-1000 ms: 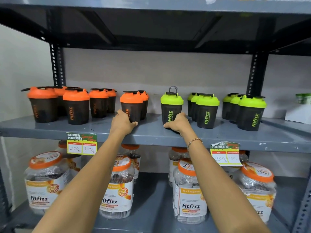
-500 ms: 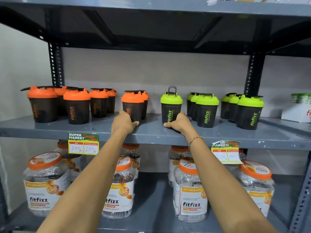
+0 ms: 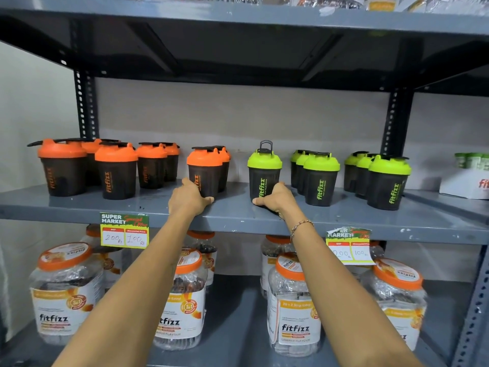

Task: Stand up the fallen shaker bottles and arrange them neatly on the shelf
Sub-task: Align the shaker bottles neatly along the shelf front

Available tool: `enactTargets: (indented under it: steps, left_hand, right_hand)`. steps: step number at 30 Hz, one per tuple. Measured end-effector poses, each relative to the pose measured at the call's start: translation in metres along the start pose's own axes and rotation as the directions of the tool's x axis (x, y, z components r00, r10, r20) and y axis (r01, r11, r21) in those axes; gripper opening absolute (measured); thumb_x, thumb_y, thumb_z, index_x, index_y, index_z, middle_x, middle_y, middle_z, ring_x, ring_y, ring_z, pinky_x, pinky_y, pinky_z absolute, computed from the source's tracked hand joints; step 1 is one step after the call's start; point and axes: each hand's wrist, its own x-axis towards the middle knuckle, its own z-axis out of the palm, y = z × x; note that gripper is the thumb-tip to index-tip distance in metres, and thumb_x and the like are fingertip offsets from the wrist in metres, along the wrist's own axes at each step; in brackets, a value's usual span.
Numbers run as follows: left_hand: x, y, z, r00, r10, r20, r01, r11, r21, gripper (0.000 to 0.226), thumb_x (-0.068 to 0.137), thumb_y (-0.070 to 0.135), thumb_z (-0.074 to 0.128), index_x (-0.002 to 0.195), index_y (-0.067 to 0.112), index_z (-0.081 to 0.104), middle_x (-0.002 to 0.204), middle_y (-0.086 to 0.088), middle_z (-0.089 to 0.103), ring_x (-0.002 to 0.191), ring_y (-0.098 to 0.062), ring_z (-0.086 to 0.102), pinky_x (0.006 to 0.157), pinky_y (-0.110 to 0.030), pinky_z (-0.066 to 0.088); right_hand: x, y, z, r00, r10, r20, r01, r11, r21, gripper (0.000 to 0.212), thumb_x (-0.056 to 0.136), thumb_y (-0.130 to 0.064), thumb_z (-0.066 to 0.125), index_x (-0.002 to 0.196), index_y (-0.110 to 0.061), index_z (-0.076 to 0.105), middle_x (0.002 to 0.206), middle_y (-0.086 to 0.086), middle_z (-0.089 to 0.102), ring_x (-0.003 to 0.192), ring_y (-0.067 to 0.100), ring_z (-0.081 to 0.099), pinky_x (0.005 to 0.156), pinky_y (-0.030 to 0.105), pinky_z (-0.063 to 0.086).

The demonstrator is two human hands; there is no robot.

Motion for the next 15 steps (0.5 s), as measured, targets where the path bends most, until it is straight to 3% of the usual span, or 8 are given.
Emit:
enactTargets:
  steps: [6,9,12,15]
  left_hand:
    - [-0.001,0.002,-0.004,1.000,-0.022,0.020,0.022,0.999,-0.033,0.073,0.081,0.044,0.070,0.130,0.002,0.035,0.127,-0.019,0.055,0.116,-0.036,0.054,0.089,-0.042,0.048]
    - [-0.002,0.002,-0.004,1.000,-0.009,0.013,0.010,0.998,-0.065,0.073,0.079,0.042,0.072,0.127,-0.001,0.037,0.126,-0.021,0.056,0.116,-0.036,0.054,0.089,-0.041,0.047]
    - [-0.003,-0.003,-0.005,0.999,-0.023,-0.043,0.019,0.995,-0.100,0.075,0.076,0.038,0.077,0.126,-0.003,0.038,0.126,-0.021,0.054,0.117,-0.036,0.053,0.090,-0.041,0.046]
    - [-0.005,-0.013,-0.011,0.995,-0.031,-0.095,0.014,0.984,-0.180,0.069,0.078,0.028,0.076,0.128,-0.003,0.041,0.128,-0.020,0.052,0.119,-0.035,0.051,0.094,-0.041,0.043]
  right_hand:
    - [-0.011,-0.006,-0.004,0.999,0.033,0.016,-0.034,0.999,0.031,0.087,0.061,-0.037,0.086,0.124,0.001,0.040,0.123,0.015,0.060,0.113,0.031,0.060,0.094,0.043,0.052]
    - [-0.033,-0.013,-0.005,0.991,0.012,-0.133,-0.003,0.997,0.072,0.091,0.068,-0.044,0.080,0.131,0.003,0.034,0.137,0.019,0.044,0.127,0.036,0.045,0.105,0.042,0.041]
    - [-0.067,-0.023,0.001,0.913,-0.049,-0.405,0.085,0.994,0.071,0.065,0.078,-0.032,0.074,0.123,0.000,0.039,0.132,0.020,0.040,0.123,0.038,0.042,0.100,0.038,0.034]
    - [-0.091,-0.039,0.018,0.881,-0.211,-0.424,0.261,0.963,0.064,0.033,0.085,-0.020,0.065,0.111,-0.005,0.050,0.120,0.014,0.051,0.113,0.030,0.050,0.093,0.030,0.034]
